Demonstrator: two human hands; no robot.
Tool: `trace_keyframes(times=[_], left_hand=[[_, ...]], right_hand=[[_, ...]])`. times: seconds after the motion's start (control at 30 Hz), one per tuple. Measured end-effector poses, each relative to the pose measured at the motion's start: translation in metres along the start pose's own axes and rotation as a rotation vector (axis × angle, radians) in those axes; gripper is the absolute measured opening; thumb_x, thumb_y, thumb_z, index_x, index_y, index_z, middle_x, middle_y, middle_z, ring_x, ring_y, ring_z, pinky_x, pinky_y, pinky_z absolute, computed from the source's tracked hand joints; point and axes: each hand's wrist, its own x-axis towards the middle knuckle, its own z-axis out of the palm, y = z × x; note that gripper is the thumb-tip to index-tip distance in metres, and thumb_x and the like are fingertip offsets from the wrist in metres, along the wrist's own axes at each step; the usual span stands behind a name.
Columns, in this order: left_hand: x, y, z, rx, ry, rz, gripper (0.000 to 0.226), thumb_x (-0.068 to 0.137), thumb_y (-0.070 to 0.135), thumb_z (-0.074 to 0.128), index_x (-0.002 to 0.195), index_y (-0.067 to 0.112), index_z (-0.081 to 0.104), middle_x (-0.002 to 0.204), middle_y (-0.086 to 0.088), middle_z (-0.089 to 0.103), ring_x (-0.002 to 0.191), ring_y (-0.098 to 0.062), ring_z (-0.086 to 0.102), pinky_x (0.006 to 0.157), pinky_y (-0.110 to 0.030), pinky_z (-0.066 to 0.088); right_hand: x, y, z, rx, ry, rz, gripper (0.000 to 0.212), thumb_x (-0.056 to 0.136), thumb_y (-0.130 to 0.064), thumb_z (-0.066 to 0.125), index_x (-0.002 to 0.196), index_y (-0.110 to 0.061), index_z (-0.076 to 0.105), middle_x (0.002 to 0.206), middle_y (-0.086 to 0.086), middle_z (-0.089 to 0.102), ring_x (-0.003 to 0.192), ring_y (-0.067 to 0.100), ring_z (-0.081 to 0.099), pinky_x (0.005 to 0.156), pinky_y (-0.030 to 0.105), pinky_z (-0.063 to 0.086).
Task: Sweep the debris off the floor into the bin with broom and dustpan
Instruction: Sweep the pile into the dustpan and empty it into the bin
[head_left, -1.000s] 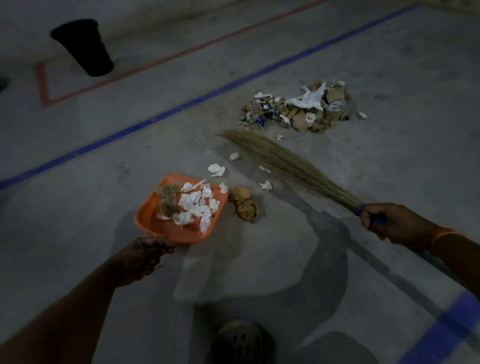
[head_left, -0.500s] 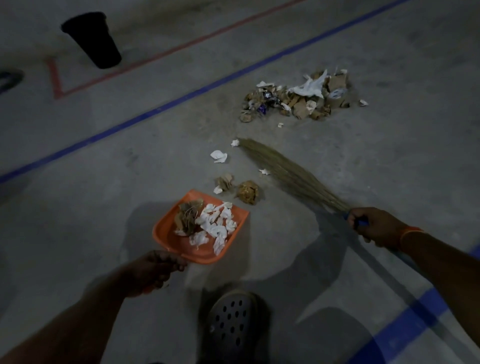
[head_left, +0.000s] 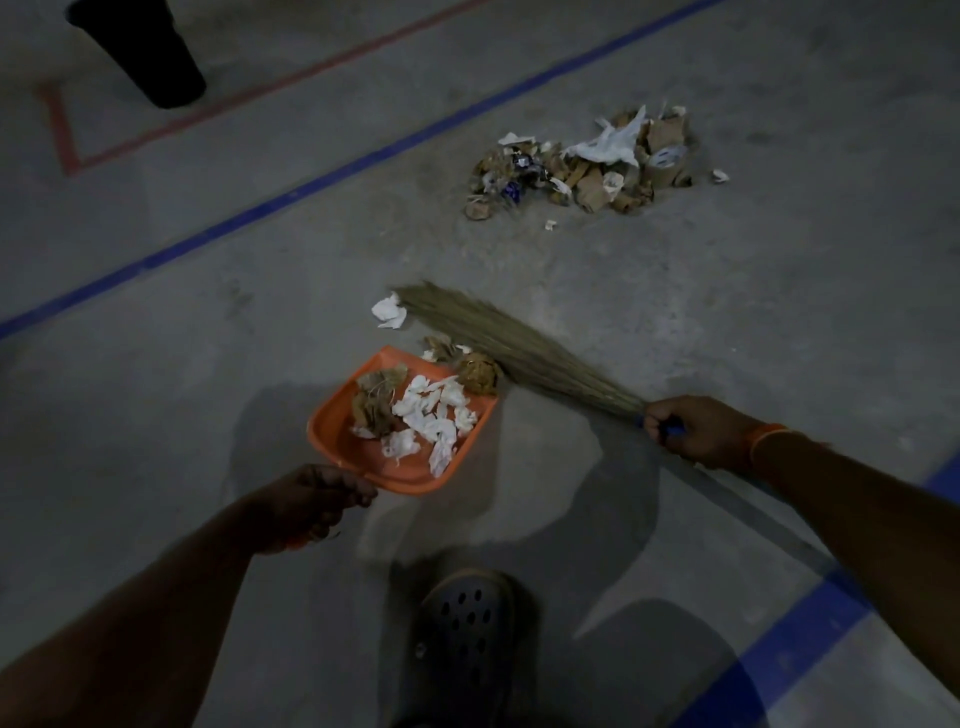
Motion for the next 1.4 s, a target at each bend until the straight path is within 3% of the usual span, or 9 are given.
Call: trace_keyframes(times=[0.13, 0.23, 0.3, 0.47, 0.73, 0.93, 1.13, 1.3, 1.4], left_hand=[[0.005, -0.001, -0.003, -0.005, -0.011, 0.01, 0.027, 0.097, -0.004, 0.051, 0.097, 0.002, 0.077, 0.094, -0.014, 0.065, 0.047, -0.009, 0.042, 0.04, -0.018, 0.034], [0.005, -0.001, -0.002, -0.008, -0.015, 0.012, 0.028, 0.098, -0.004, 0.05, 0.097, 0.002, 0.077, 0.092, -0.012, 0.068, 0.046, -0.009, 0.042, 0.04, -0.018, 0.034], [0.004, 0.0, 0.002, -0.018, -0.004, 0.008, 0.029, 0.099, -0.005, 0.047, 0.097, 0.002, 0.076, 0.086, -0.009, 0.068, 0.045, -0.009, 0.041, 0.039, -0.018, 0.034], [0.003, -0.004, 0.009, -0.098, 0.017, 0.019, 0.027, 0.099, -0.007, 0.044, 0.103, -0.005, 0.07, 0.08, -0.01, 0.065, 0.043, -0.008, 0.039, 0.037, -0.017, 0.032], [-0.002, -0.009, 0.006, -0.175, 0.01, 0.108, 0.03, 0.093, -0.007, 0.048, 0.094, 0.0, 0.077, 0.086, -0.01, 0.067, 0.044, -0.007, 0.038, 0.038, -0.016, 0.03], [-0.023, -0.02, -0.002, -0.159, 0.059, 0.099, 0.024, 0.099, -0.01, 0.041, 0.11, -0.011, 0.063, 0.073, -0.003, 0.067, 0.042, -0.005, 0.039, 0.035, -0.016, 0.032], [-0.035, -0.046, -0.026, -0.199, 0.141, 0.076, 0.028, 0.097, -0.009, 0.045, 0.102, -0.003, 0.072, 0.084, -0.007, 0.068, 0.047, -0.008, 0.038, 0.039, -0.017, 0.031], [-0.051, -0.072, -0.047, -0.277, 0.211, 0.039, 0.028, 0.097, -0.01, 0.044, 0.103, -0.005, 0.071, 0.088, -0.015, 0.065, 0.047, -0.01, 0.038, 0.039, -0.019, 0.03], [-0.056, -0.097, -0.075, -0.223, 0.21, 0.01, 0.022, 0.094, 0.001, 0.054, 0.106, 0.0, 0.072, 0.1, -0.016, 0.051, 0.051, -0.013, 0.034, 0.046, -0.022, 0.023]], right_hand=[[0.001, -0.002, 0.005, -0.043, -0.021, -0.038, 0.03, 0.079, 0.001, 0.057, 0.074, -0.028, 0.06, 0.073, -0.011, 0.06, 0.063, -0.008, 0.055, 0.063, 0.008, 0.04], [-0.002, -0.003, 0.008, -0.065, -0.028, -0.069, 0.033, 0.076, -0.003, 0.057, 0.071, -0.035, 0.058, 0.075, -0.014, 0.062, 0.072, -0.001, 0.057, 0.073, 0.017, 0.044], [-0.008, -0.007, 0.01, -0.057, -0.042, -0.077, 0.033, 0.074, -0.004, 0.056, 0.07, -0.037, 0.057, 0.071, -0.017, 0.06, 0.07, -0.003, 0.056, 0.071, 0.012, 0.042], [-0.028, -0.005, 0.006, -0.01, -0.055, -0.109, 0.032, 0.076, 0.002, 0.056, 0.072, -0.03, 0.059, 0.07, -0.014, 0.06, 0.065, -0.001, 0.056, 0.066, 0.011, 0.042], [-0.045, -0.007, -0.015, 0.134, -0.053, -0.125, 0.021, 0.084, 0.01, 0.05, 0.081, -0.008, 0.061, 0.07, 0.013, 0.058, 0.056, 0.008, 0.053, 0.053, 0.02, 0.043], [-0.008, -0.015, -0.022, 0.173, -0.018, -0.072, 0.024, 0.088, 0.009, 0.049, 0.082, -0.011, 0.061, 0.061, 0.005, 0.058, 0.053, 0.016, 0.052, 0.048, 0.029, 0.044], [0.023, -0.042, -0.013, 0.176, -0.027, -0.098, 0.026, 0.086, 0.01, 0.049, 0.082, -0.013, 0.061, 0.07, 0.022, 0.057, 0.055, 0.018, 0.054, 0.049, 0.033, 0.045], [0.048, -0.058, -0.006, 0.187, -0.005, -0.09, 0.029, 0.085, 0.011, 0.048, 0.076, -0.015, 0.059, 0.066, 0.01, 0.057, 0.055, 0.016, 0.054, 0.049, 0.033, 0.044], [0.06, -0.053, 0.002, 0.169, 0.033, -0.044, 0.03, 0.085, 0.009, 0.049, 0.076, -0.017, 0.059, 0.067, 0.011, 0.056, 0.055, 0.019, 0.053, 0.048, 0.031, 0.044]])
